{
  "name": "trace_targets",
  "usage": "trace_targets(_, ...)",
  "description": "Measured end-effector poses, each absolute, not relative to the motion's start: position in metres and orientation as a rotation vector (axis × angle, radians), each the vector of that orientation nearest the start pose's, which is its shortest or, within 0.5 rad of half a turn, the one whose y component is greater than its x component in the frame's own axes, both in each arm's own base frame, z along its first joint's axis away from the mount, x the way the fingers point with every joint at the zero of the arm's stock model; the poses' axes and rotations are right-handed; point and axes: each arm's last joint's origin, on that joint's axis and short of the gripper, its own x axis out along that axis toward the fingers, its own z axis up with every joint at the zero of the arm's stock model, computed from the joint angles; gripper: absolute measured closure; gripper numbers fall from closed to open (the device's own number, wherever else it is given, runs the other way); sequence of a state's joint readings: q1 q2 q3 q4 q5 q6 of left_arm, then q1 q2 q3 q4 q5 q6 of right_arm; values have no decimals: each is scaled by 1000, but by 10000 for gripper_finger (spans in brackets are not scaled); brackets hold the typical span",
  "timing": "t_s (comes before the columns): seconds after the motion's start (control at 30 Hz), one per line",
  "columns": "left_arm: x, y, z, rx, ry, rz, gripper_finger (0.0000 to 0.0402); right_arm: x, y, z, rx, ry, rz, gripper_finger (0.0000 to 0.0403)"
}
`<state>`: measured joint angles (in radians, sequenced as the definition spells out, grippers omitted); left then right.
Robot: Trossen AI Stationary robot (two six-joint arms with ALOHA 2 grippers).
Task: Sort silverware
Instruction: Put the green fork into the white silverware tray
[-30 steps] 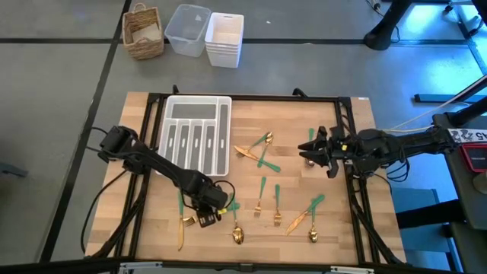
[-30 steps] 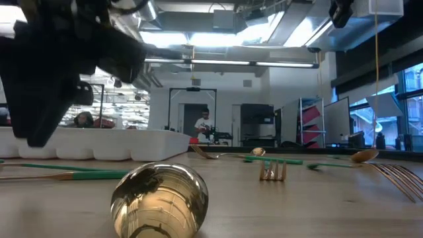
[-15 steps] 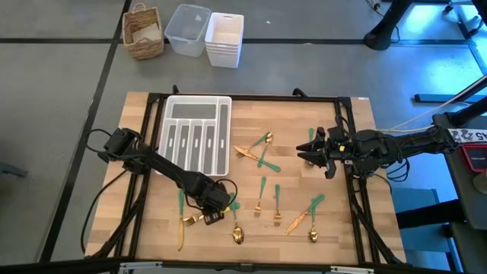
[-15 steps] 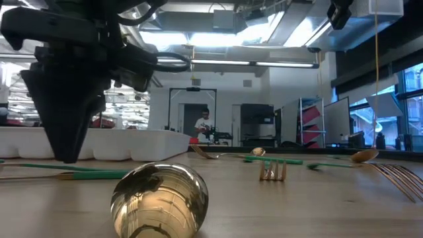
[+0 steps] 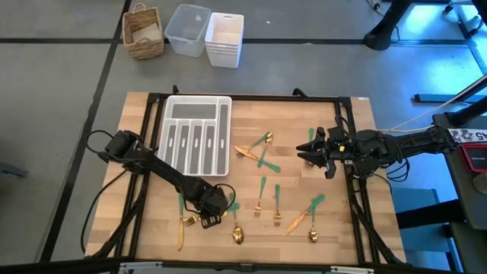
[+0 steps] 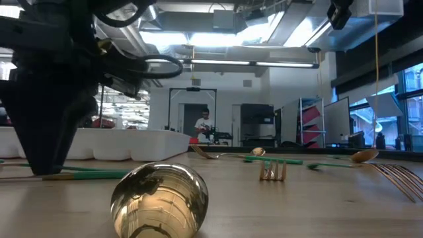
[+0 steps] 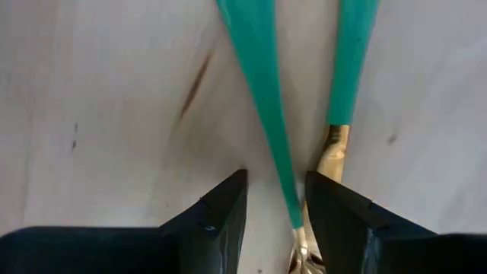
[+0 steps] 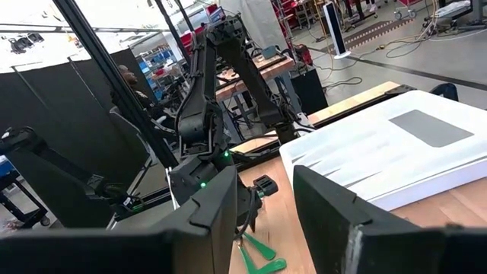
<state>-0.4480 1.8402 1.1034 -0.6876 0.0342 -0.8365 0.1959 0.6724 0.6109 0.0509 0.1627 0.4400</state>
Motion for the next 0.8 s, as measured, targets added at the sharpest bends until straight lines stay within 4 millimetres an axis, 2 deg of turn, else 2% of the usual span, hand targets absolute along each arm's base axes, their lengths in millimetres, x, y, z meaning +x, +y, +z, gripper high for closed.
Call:
trace_targets(0.13, 294, -142, 138, -383, 1462, 219, 276, 156, 26, 312, 438, 18, 30, 269)
trace_targets(0.23, 294, -142, 138, -374, 1461, 224, 292, 156, 26, 312, 438, 17, 30, 269)
trace_targets(0.5, 293, -141, 137, -369, 1466, 237, 389, 156, 26, 312, 438, 17, 30, 269)
trace_targets(0.67, 293, -141, 139, -371, 1462, 234, 385, 156, 26, 312, 435, 17, 30, 269)
trace_targets(0.8, 295, -140, 148, -397, 1423, 212, 394, 156, 26, 312, 435, 16, 30, 269)
